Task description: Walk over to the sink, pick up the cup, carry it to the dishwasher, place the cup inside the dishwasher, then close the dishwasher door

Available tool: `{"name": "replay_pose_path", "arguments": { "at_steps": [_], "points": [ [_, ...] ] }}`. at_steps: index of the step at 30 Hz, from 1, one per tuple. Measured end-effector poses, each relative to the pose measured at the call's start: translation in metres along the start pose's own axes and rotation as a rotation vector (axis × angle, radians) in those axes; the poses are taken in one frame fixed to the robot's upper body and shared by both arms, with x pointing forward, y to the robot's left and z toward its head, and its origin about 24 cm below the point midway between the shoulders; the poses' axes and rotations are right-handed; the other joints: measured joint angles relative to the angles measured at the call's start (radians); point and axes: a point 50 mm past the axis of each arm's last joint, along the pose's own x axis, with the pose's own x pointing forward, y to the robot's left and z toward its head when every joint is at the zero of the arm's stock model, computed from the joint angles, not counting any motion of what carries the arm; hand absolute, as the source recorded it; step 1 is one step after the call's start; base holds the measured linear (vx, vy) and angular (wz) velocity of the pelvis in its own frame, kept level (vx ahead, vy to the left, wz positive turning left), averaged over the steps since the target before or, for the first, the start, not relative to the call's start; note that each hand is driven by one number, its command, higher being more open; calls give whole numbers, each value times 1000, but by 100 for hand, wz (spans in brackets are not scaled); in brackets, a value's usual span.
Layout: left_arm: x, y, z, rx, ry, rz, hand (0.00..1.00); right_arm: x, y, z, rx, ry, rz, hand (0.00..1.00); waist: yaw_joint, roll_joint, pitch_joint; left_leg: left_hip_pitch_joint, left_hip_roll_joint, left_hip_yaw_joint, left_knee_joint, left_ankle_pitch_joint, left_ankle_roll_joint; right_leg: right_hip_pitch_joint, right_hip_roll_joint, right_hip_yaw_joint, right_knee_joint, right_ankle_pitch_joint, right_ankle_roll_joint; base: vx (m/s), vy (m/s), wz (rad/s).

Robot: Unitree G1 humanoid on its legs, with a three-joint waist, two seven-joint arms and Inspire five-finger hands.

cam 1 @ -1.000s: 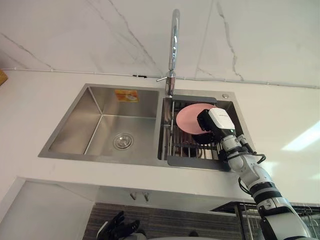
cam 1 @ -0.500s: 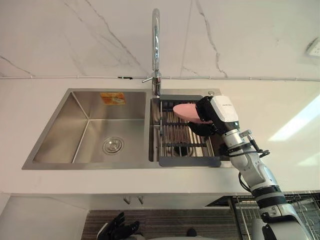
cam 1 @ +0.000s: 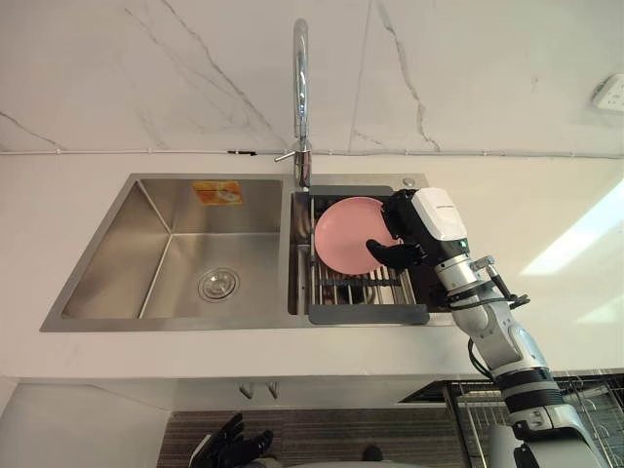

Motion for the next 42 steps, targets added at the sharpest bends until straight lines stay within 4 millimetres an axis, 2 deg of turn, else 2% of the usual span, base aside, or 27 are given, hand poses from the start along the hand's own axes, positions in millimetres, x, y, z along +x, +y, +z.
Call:
{"name": "replay_pose_path", "arguments": {
  "at_steps": [13, 14, 30, 42],
  "points": [
    [0, -1, -3, -8, 5, 4, 100, -2, -7, 4, 24, -23, -18, 0, -1, -3, -10, 7, 0, -1, 0, 0, 0, 7, 0, -1, 0, 0, 0, -8, -4, 0],
    [0, -1, -3, -8, 5, 4, 100, -2, -7, 4, 23, -22, -16, 100, -1, -3, -10, 9, 0, 0, 0, 0, 0, 7, 0, -1, 0, 0, 0, 0, 0, 0],
    [0, -2, -5, -22, 10, 10, 100, -13, -4, -3, 14, 39, 18, 100, -6, -6, -16, 11, 0, -7, 0, 0, 0, 11, 0, -6, 0, 1, 0, 0, 0, 1],
    [0, -2, -6, -27, 19, 11, 100, -23, 4, -11, -69, 82, 83, 100, -8, -7, -19, 12, -2, -23, -5, 4, 1, 20, -2, -18, 0, 0, 0, -3, -2, 2]
  ]
}}
